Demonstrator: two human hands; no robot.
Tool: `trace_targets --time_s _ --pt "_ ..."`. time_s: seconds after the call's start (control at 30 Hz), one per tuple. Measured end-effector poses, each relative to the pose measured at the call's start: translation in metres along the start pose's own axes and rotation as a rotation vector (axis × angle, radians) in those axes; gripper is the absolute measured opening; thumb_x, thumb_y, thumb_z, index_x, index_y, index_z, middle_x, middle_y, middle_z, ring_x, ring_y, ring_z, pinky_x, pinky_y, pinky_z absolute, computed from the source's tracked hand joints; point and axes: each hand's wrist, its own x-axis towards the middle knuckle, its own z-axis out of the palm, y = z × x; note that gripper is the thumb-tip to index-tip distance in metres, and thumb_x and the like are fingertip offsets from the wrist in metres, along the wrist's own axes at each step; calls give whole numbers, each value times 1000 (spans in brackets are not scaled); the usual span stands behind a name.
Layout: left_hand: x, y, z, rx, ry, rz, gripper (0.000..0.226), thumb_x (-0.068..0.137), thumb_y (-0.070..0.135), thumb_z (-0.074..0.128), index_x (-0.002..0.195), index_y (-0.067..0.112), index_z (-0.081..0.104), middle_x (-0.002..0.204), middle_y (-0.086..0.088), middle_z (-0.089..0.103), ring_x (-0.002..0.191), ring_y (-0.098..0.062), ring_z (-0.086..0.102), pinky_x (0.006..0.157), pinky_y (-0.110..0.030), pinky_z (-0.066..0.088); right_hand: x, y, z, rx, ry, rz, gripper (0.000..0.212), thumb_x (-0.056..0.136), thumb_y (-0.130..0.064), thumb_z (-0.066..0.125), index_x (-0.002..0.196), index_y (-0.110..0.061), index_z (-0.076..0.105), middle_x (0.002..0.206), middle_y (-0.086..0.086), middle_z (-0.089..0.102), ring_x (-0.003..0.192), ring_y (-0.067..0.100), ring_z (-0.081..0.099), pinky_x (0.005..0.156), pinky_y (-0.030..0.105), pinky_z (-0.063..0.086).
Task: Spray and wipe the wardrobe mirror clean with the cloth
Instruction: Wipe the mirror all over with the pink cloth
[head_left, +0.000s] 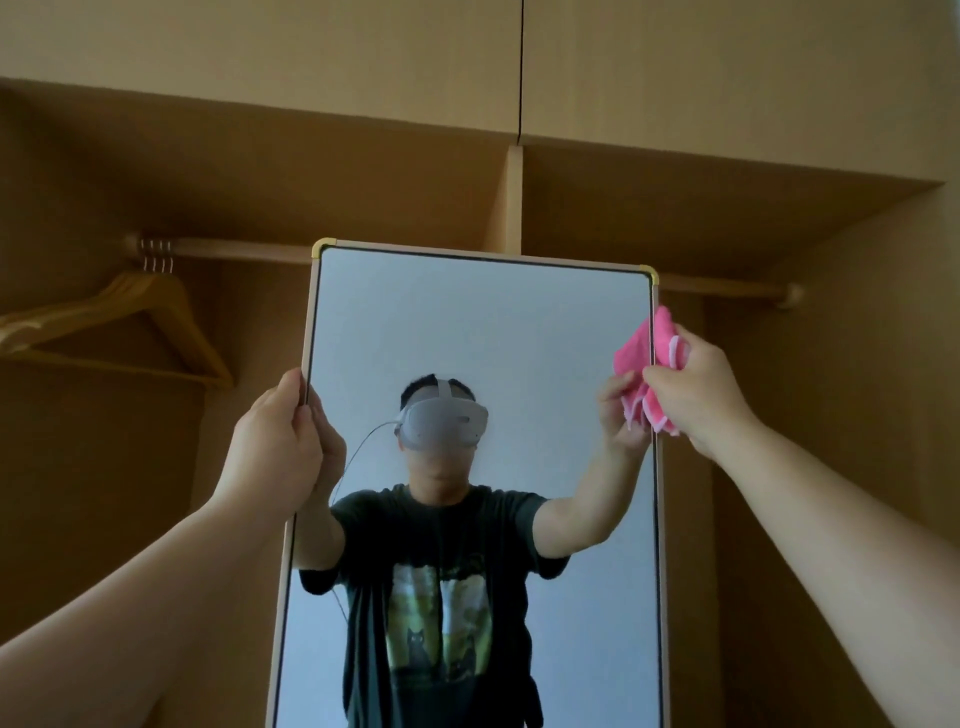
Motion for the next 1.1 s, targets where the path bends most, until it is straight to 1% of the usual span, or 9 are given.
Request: trace_targets --time_s 0.1,0.17,0.27,0.37,0.5,0.83,0.9,1.0,1.1 --pt "-7 9 -5 43 -39 -38 15 96 6 42 101 -2 54 76 -7 60 66 -13 54 60 -16 42 -11 0 1 -2 14 28 62 94 4 50 146 -27 39 128 7 52 108 27 60 86 37 58" --pt "-15 19 -8 38 -42 -45 19 97 7 41 108 0 55 84 -13 62 76 -26 58 67 -28 44 -18 2 3 9 49 29 59 94 6 48 145 -23 41 116 6 52 84 16 61 66 21 57" --pt "-23 23 -7 21 -23 -95 27 99 7 42 123 2 55 99 -6 62 93 -18 56 79 -20 44 -25 6 5 -1 64 41 61 94 9 46 145 -22 41 118 7 53 82 12 60 56 14 49" --pt "-27 13 -9 63 -62 -109 29 100 10 42 100 36 56 92 -3 62 89 -25 61 76 -27 45 -30 13 5 -13 30 71 70 91 14 46 147 -26 37 124 4 53 102 22 60 67 18 52" --pt "-37 14 -18 115 -124 -152 20 100 10 39 112 8 56 87 -3 59 81 -20 55 70 -29 44 -38 23 5 -44 4 81 77 88 16 45 150 -28 32 132 5 53 110 22 58 74 20 52" --pt "-51 20 -22 53 -166 -217 35 102 12 36 136 10 45 97 0 58 82 -5 52 65 -10 37 -52 40 13 -44 21 127 77 86 18 44 149 -26 35 123 -2 53 102 15 53 49 8 45" --pt "-55 22 -22 14 -169 -227 33 102 11 35 132 14 47 91 3 57 79 -6 52 62 -7 41 -56 44 14 -32 30 147 78 86 18 45 149 -27 34 126 -2 53 106 14 53 48 8 45" --pt "-61 25 -23 -39 -171 -237 30 103 10 33 95 37 45 81 12 52 73 -2 52 60 -10 44 -64 51 16 -22 49 174 78 87 16 47 150 -29 33 133 -1 53 110 18 55 50 9 45" --pt "-66 23 -25 -65 -190 -278 20 103 12 32 104 27 46 83 4 57 73 -5 57 61 -19 48 -72 57 17 -8 49 202 82 86 17 47 150 -30 32 137 -1 50 119 22 53 53 12 47"
